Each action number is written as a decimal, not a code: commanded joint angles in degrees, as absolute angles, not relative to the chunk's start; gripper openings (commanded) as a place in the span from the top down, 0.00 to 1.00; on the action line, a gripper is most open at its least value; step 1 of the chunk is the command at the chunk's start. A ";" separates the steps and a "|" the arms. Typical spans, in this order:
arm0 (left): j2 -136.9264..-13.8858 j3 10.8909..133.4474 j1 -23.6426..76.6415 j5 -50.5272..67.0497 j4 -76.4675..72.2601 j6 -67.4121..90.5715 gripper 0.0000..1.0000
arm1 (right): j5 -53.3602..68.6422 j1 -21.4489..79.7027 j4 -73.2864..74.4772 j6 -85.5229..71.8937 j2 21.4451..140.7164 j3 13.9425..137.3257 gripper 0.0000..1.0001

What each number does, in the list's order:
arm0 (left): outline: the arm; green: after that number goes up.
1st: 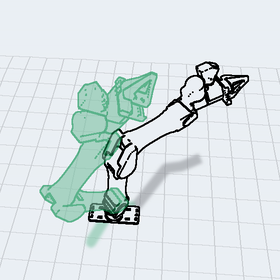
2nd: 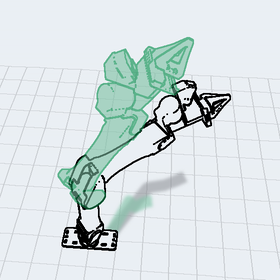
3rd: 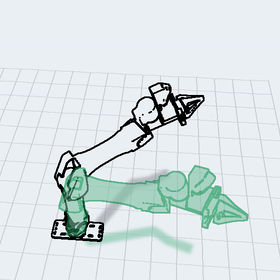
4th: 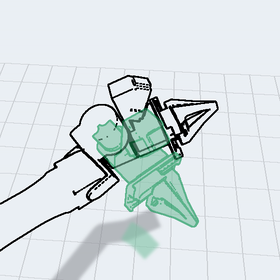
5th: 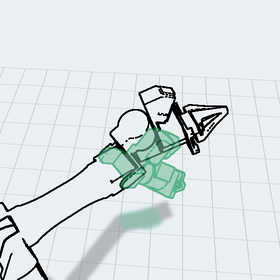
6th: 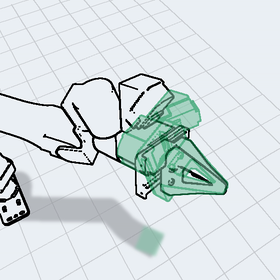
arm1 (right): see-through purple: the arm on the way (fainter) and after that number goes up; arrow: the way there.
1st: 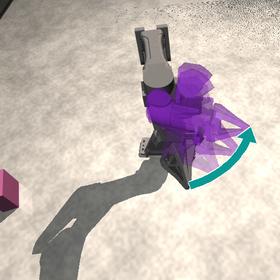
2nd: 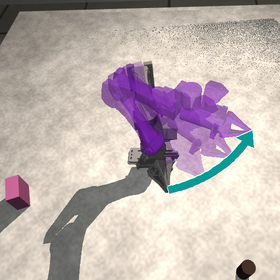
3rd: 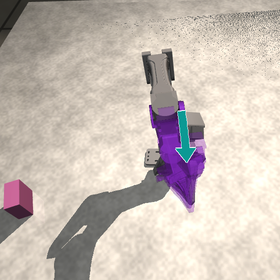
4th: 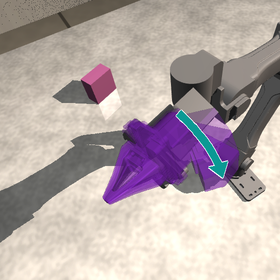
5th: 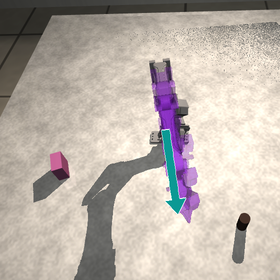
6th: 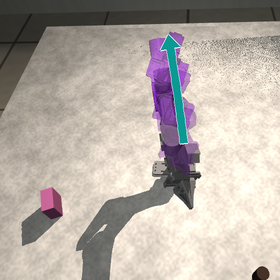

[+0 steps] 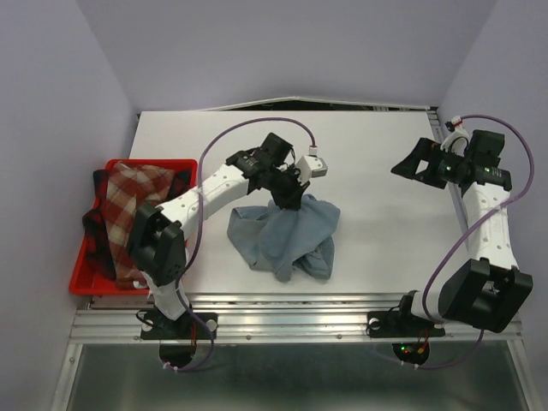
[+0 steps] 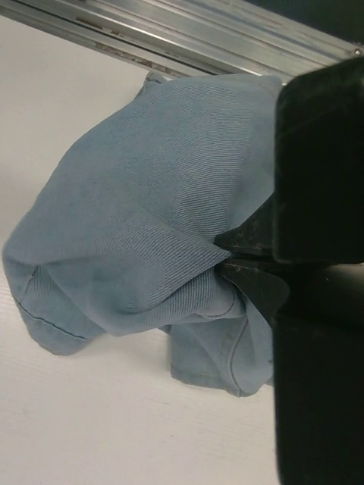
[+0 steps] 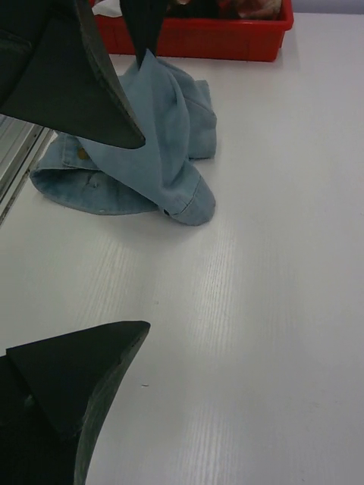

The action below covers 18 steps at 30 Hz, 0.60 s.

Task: Fold and stack the skirts
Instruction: Move the skirt to the center of the board

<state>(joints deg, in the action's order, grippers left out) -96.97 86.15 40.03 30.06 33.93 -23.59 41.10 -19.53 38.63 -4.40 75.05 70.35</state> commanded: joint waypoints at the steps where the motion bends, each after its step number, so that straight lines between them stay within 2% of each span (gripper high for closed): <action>1: -98.43 88.06 39.90 32.70 25.49 -25.66 1.00 | 43.24 -19.69 41.39 -0.80 75.23 72.60 0.00; 6: -102.12 88.16 39.90 26.39 30.05 -36.27 1.00 | 47.36 -19.69 45.52 3.42 77.43 72.78 0.00; 9: -102.74 85.09 38.86 21.12 29.88 -38.23 1.00 | 49.73 -19.69 46.32 4.04 78.74 71.29 0.00; 12: -105.80 85.86 36.13 20.66 30.41 -37.62 1.00 | 52.02 -19.69 45.18 4.30 79.63 67.42 0.02; 13: -107.13 87.35 34.12 19.96 30.58 -36.23 0.98 | 53.16 -19.69 45.00 5.09 80.32 65.50 0.08; 14: -108.18 87.36 33.14 19.69 30.59 -35.43 0.91 | 53.52 -19.69 45.00 5.10 80.85 64.78 0.08; 15: -110.19 88.84 31.22 19.25 30.41 -33.51 0.85 | 53.44 -19.17 45.00 6.05 81.90 64.25 0.13; 18: -113.36 93.24 27.88 18.55 30.67 -29.64 0.75 | 52.74 -17.76 45.88 7.99 84.10 63.28 0.21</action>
<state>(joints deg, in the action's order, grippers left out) -110.26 88.12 32.82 22.44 30.33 -33.50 50.48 -19.29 44.75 4.51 82.13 64.36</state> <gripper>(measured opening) 0.191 0.817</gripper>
